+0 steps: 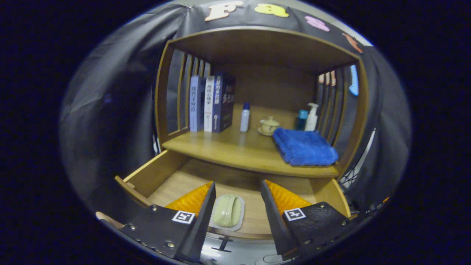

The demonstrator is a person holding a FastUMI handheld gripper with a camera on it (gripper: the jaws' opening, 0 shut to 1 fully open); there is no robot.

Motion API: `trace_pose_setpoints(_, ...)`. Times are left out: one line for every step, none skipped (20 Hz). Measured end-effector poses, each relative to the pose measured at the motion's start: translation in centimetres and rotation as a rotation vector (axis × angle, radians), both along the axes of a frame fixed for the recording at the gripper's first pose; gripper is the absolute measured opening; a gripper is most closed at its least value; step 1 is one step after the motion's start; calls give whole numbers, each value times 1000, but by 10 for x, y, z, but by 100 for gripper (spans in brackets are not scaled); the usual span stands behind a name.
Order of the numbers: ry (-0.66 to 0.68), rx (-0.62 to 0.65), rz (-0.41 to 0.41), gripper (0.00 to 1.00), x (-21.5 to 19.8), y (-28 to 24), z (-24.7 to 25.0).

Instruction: Pull open the drawer, take out the items inside it, and place them on the countertop above the cabinet.

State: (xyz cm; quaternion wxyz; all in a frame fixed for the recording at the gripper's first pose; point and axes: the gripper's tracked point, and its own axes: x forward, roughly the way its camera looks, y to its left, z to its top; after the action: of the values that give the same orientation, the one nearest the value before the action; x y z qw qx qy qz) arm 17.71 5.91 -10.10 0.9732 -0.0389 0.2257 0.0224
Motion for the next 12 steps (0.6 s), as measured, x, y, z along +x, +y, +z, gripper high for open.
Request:
trace_pose_setpoints(59, 6, 17, 73, 4, 3, -11)
trace_pose_setpoints(111, 8, 32, 73, 8, 6, -22)
trace_pose_setpoints(150, 7, 49, 74, 12, 9, -31)
trace_pose_setpoints(184, 4, 53, 73, 15, 8, -41)
trace_pose_setpoints(222, 6, 54, 74, 17, 9, -50)
trace_pose_setpoints(265, 14, 53, 73, 18, 11, -64)
trace_pose_setpoints(307, 26, 44, 74, 20, 10, -77)
trace_pose_setpoints(344, 39, 34, 74, 22, 11, -87)
trace_pose_setpoints(373, 65, 25, 74, 26, 13, -95)
trace_pose_setpoints(400, 89, 8, 64, 27, 13, -101)
trace_pose_setpoints(419, 100, -6, 54, 29, 12, -106)
trace_pose_setpoints(428, 95, -24, 52, 32, 10, -113)
